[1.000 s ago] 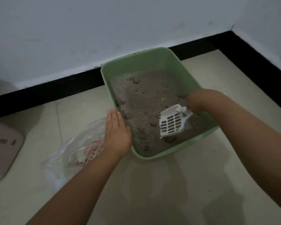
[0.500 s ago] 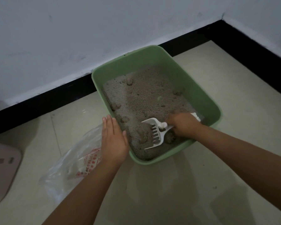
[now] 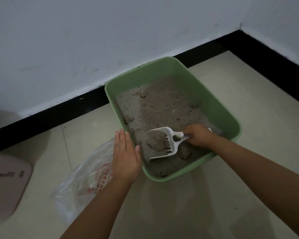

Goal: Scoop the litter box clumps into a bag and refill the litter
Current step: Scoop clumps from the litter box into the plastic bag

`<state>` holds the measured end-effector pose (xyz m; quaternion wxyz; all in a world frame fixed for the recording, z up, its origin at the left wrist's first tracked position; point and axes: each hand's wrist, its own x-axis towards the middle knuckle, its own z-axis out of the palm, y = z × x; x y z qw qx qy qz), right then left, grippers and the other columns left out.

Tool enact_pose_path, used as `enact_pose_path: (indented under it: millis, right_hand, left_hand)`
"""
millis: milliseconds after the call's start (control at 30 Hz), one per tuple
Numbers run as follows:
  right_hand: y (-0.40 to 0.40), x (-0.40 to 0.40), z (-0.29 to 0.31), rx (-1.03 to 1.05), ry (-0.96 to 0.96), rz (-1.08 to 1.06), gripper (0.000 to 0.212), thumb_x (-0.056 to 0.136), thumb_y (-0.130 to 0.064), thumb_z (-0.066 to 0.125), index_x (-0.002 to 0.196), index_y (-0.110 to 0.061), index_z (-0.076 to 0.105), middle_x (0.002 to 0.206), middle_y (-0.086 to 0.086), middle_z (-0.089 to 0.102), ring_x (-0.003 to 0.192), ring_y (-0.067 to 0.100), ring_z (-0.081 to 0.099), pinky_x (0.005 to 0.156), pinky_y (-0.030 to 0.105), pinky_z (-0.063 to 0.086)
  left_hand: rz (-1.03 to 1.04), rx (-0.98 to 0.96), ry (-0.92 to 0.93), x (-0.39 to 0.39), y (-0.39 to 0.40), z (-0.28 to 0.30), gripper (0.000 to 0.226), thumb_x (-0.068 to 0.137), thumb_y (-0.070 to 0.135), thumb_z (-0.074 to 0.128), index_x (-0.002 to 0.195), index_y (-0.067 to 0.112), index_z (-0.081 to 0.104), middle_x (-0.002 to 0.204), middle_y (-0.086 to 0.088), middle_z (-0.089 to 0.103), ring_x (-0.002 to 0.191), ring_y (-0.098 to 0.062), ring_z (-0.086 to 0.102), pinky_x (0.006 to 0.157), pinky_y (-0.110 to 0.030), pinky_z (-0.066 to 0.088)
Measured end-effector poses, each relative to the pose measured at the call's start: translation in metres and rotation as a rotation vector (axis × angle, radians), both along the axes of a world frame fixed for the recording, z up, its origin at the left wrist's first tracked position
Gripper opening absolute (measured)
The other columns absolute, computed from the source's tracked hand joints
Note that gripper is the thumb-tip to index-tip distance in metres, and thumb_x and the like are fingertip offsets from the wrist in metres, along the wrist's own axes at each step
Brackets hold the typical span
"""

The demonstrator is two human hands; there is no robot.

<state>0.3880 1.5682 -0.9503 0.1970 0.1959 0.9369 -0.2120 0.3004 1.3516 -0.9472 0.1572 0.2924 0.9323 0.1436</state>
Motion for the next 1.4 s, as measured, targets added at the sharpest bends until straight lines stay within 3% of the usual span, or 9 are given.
enact_pose_path:
  millis: [200,300,500,667,767,867,1000,1200,1400]
  right_hand:
    - [0.008,0.002,0.002,-0.081,0.161,-0.254,0.025,0.088,-0.006,0.057,0.110,-0.002,0.066,0.108,0.019,0.066,0.102,0.031,0.059,0.076,0.027,0.037]
    - [0.010,0.005,0.007,-0.006,0.229,-0.366,0.027,0.088,-0.009,0.058,0.114,-0.007,0.065,0.111,0.018,0.065,0.103,0.031,0.059,0.082,0.032,0.043]
    - [0.002,0.012,0.014,0.047,0.264,-0.345,0.027,0.088,-0.011,0.057,0.114,-0.010,0.065,0.110,0.016,0.063,0.104,0.031,0.057,0.083,0.032,0.042]
    - [-0.005,0.012,0.014,0.045,0.246,-0.353,0.027,0.089,-0.012,0.056,0.115,-0.008,0.064,0.108,0.018,0.062,0.104,0.031,0.057,0.078,0.030,0.039]
    - [-0.007,0.012,0.013,0.029,0.259,-0.436,0.026,0.088,-0.010,0.058,0.113,-0.007,0.064,0.107,0.019,0.062,0.101,0.031,0.057,0.071,0.026,0.033]
    - [-0.006,0.012,0.013,0.073,0.258,-0.424,0.031,0.088,-0.011,0.056,0.118,-0.013,0.063,0.110,0.016,0.063,0.103,0.030,0.058,0.076,0.028,0.039]
    - [-0.009,0.013,0.018,0.072,0.261,-0.482,0.028,0.090,-0.011,0.053,0.116,-0.009,0.063,0.112,0.017,0.062,0.104,0.032,0.056,0.080,0.031,0.042]
    - [-0.015,0.012,0.020,0.113,0.282,-0.465,0.031,0.088,-0.010,0.051,0.118,-0.009,0.062,0.108,0.018,0.062,0.101,0.033,0.057,0.073,0.030,0.036]
    - [-0.018,0.014,0.026,0.152,0.282,-0.456,0.030,0.089,-0.007,0.050,0.117,-0.006,0.062,0.112,0.020,0.061,0.105,0.034,0.056,0.079,0.033,0.040]
  left_hand:
    - [-0.003,0.014,0.010,0.000,-0.001,-0.002,0.076,0.080,0.038,0.002,0.147,0.003,-0.003,0.156,-0.011,-0.012,0.143,-0.017,-0.018,0.108,-0.021,-0.015]
    - [-0.011,0.033,0.023,0.000,-0.001,-0.003,0.075,0.080,0.038,0.002,0.147,0.003,-0.003,0.156,-0.011,-0.012,0.132,-0.006,-0.024,0.107,-0.021,-0.015]
    - [0.012,0.016,0.018,0.001,0.000,0.000,0.067,0.089,0.036,0.002,0.147,0.005,-0.005,0.156,-0.009,-0.013,0.143,-0.018,-0.017,0.107,-0.021,-0.015]
    - [0.024,0.026,0.007,0.001,0.000,0.001,0.056,0.101,0.028,0.017,0.147,0.005,-0.006,0.156,-0.009,-0.014,0.144,-0.018,-0.017,0.108,-0.021,-0.015]
    - [0.015,0.003,0.014,0.002,-0.001,-0.001,0.059,0.096,0.033,0.004,0.147,0.005,-0.007,0.156,-0.009,-0.014,0.144,-0.018,-0.017,0.107,-0.021,-0.015]
    - [0.014,-0.007,0.010,0.001,0.000,-0.001,0.058,0.097,0.032,0.006,0.147,0.004,-0.007,0.156,-0.010,-0.015,0.144,-0.019,-0.017,0.107,-0.021,-0.015]
    - [0.000,-0.036,0.024,0.001,0.000,0.002,0.065,0.090,0.035,0.002,0.147,0.003,-0.006,0.156,-0.011,-0.013,0.144,-0.021,-0.016,0.107,-0.022,-0.016]
    - [-0.026,-0.099,0.038,0.002,0.000,0.008,0.077,0.079,0.037,-0.001,0.147,0.002,-0.005,0.156,-0.014,-0.012,0.145,-0.023,-0.014,0.107,-0.021,-0.014]
    - [-0.065,-0.214,0.047,-0.001,0.000,0.013,0.061,0.100,0.031,0.017,0.146,0.002,-0.010,0.155,-0.014,-0.016,0.144,-0.024,-0.016,0.117,-0.032,-0.008]
